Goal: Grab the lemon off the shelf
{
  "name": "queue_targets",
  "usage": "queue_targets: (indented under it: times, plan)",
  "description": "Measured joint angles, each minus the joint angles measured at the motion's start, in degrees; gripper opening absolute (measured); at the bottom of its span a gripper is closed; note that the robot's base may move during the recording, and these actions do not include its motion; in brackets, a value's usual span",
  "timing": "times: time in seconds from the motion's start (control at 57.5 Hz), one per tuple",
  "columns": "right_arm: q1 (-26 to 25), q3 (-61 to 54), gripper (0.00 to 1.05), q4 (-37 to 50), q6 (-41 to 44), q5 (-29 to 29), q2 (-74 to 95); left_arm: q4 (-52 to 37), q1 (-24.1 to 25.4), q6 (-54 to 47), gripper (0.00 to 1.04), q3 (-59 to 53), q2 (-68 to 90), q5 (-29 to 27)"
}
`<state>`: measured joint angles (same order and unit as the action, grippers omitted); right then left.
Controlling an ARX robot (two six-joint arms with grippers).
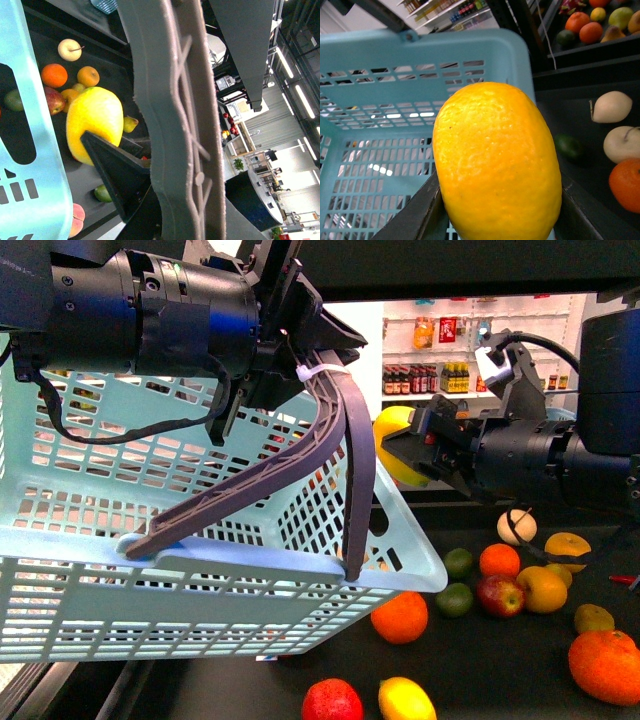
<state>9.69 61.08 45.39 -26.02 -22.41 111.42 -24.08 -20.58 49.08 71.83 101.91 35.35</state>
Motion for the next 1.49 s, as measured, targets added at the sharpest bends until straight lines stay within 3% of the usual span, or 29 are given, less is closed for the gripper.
queue_targets:
  times: [0.4,0.747,0.869,1.008,1.199,1.495]
  plan:
    - [3.21,-0.72,0.49,-0.04,2.36,0.33,1.73,0.00,0.00,0.00,0.08,0.00,0.00,0.00]
    - [3.58,-0.98,0.99,1.68,2.71,0.31,1.92,0.11,0.00,0.13,0.08,0.00,0.00,0.20]
    - [1.55,-0.28,0.97,2.32,0.24,1.38,2.23,0.13,0.00,-0.04,0.08,0.00,0.11,-0.07]
    - [-3.65,4.22,0.97,1.27,-0.17,7.87,5.44,0.13,0.00,0.04,0.08,0.00,0.11,-0.13]
    - [-9.11,8.90,0.97,-3.13,6.21,15.56,14.67,0.13,0.00,0.02,0.08,0.00,0.11,0.02]
    - [-10.45,11.91,0.97,-10.40,14.08,15.10,28.81,0.13,0.00,0.04,0.08,0.00,0.11,0.00]
